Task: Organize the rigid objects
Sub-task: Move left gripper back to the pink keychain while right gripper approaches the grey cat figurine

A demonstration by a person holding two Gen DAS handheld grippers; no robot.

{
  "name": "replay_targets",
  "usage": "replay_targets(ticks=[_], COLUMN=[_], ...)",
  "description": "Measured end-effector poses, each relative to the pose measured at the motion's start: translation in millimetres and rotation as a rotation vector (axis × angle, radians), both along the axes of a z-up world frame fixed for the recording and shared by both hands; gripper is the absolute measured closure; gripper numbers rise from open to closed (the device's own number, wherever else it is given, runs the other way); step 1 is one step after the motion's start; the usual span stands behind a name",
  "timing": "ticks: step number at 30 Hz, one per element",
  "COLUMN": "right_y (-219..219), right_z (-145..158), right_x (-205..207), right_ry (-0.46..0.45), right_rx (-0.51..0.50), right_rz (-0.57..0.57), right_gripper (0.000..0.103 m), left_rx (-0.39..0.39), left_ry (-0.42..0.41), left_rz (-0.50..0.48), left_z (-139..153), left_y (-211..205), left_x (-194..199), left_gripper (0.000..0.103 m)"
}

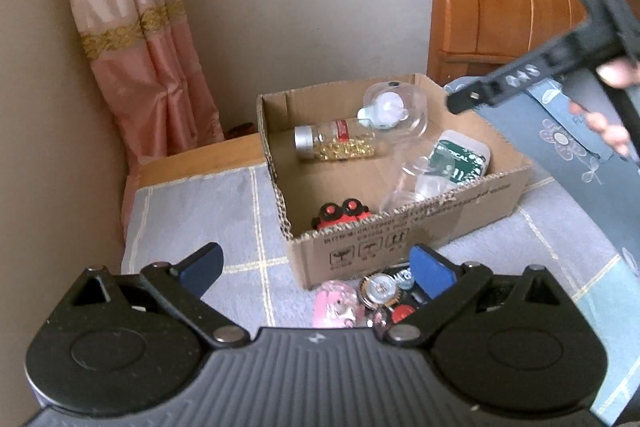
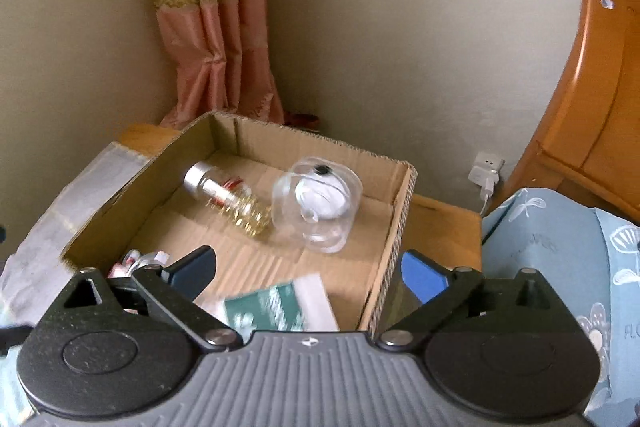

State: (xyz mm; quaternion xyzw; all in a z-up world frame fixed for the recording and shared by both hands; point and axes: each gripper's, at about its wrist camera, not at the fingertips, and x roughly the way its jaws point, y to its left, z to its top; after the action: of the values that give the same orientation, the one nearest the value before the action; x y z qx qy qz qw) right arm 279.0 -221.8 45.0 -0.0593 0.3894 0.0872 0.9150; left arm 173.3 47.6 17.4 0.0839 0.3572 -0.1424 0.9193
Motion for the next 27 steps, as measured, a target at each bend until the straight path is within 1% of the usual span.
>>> replay_targets(ticks=[7,9,13,20,23,27], right_y=[12,17,31,58,65,66], right_z=[0,-5,-16,-40,-50,-62], right_x=[-68,-87,-113,-132,-133,-137], right_ry=[-0.002,-0.001,0.013,0.036,0.052,0.062], right_rx=[0.039,0.063,0.096,0.144,0.168,0.163], right_rz=[0.057,0.075,0.099,0.116,0.118,0.097], right_gripper=[0.000,0.000,0.000,0.000,0.000,0.000], left_rx=[-0.010,-0.019,-0.004,0.000,-0.018,-0.036], left_ry=[0.009,0.017,0.021,0.032,0.045,0.068], left_rz=[0.015,0.023,0.052,0.109,0.139,0.162], left_z=[-1,-3,-11,-22,-27,-35], left_y=[-2,-2,-3,5,10,14], left_x=[-23,-29,-40,-58,-59,-58], left_gripper=[0.004,0.004,0.004,0.004,0.004,0.004])
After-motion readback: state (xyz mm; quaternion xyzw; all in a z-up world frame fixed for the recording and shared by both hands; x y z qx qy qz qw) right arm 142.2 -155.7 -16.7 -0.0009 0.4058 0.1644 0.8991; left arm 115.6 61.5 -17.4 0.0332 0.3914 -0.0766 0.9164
